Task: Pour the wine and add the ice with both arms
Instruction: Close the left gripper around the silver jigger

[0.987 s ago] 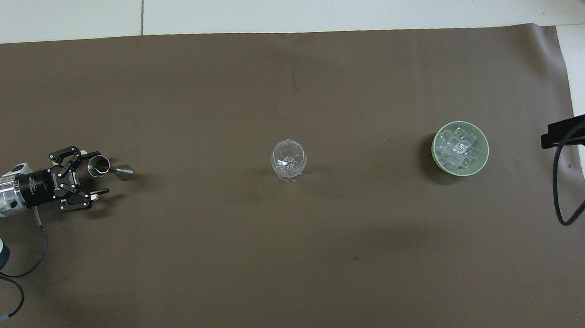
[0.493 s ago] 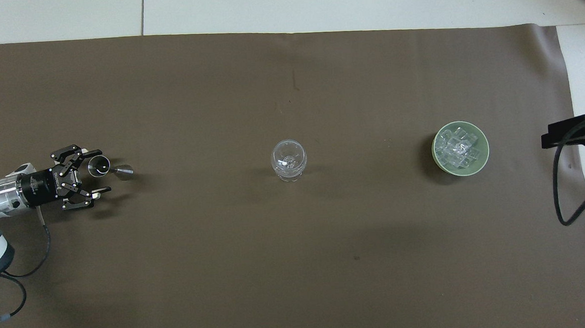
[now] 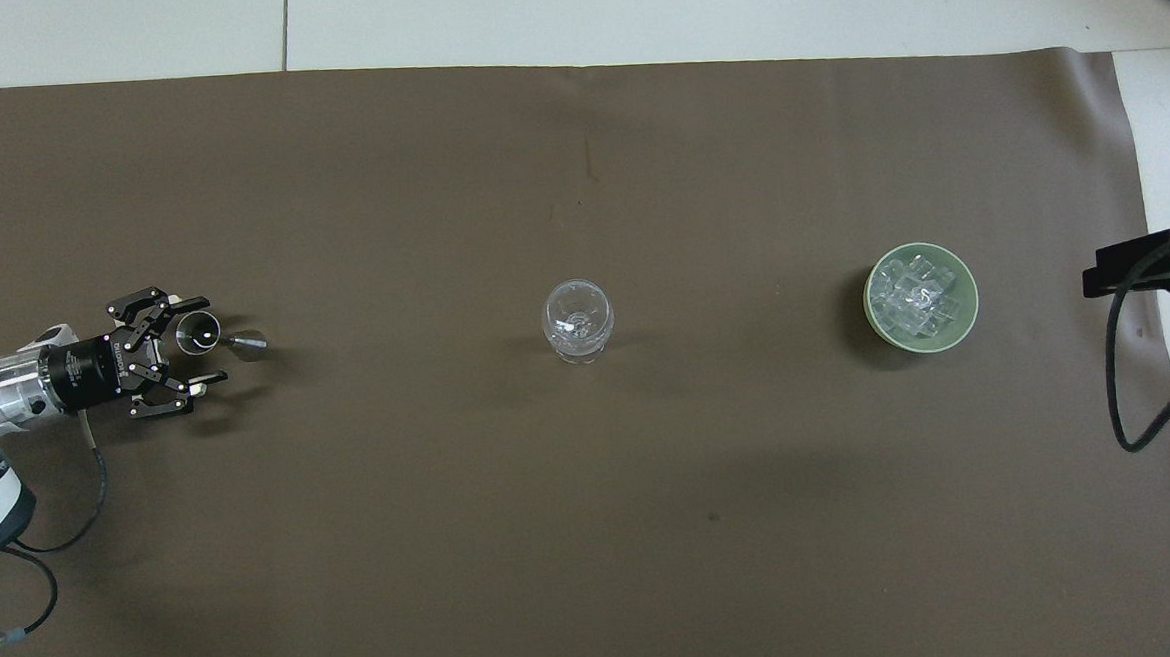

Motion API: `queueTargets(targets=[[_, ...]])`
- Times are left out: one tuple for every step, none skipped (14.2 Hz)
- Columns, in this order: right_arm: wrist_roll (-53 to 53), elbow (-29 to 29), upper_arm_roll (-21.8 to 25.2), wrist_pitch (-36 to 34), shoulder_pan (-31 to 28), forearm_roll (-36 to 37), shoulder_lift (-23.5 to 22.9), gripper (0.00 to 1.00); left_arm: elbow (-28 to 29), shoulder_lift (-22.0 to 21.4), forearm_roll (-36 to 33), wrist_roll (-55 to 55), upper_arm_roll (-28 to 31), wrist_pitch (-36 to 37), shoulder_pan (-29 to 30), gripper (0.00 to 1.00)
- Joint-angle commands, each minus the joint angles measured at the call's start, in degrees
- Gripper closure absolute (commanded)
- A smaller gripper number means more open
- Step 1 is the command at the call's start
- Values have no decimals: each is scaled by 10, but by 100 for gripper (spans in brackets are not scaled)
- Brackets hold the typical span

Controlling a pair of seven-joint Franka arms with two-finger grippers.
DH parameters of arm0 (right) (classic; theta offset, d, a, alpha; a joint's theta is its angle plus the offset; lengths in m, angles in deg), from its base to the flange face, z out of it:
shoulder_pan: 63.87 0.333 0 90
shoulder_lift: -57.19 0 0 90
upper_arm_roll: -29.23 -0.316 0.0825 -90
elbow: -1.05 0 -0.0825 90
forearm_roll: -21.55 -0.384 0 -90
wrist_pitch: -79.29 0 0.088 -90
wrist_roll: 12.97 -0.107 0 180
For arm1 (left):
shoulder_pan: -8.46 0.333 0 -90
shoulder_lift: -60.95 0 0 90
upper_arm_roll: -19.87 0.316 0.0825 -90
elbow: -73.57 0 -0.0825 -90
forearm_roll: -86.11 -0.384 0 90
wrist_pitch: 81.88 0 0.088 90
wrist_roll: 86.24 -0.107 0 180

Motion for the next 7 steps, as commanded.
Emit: queueTargets(targets=[[10,-14,-4,0,-4,-2,14,0,16,1,15,-1,3,1,-12,0],[10,-14,-4,0,-4,-2,14,0,18,1,15,-2,3,2,-12,3],[10,-14,-4,0,-4,-2,14,0,19,1,15,-2,4,1,-12,14],[10,-14,-4,0,-4,-2,14,0,19,1,16,-2,3,1,-12,26],[10,-14,-4,0,-4,-2,14,0,19,1,16,-2,3,1,-12,36],[10,-14,-4,0,-4,-2,14,0,19,1,16,-2,4,2,-12,46],[10,-14,-4,0,-4,-2,14,0,21,0,16,-2,3,2,-11,59]])
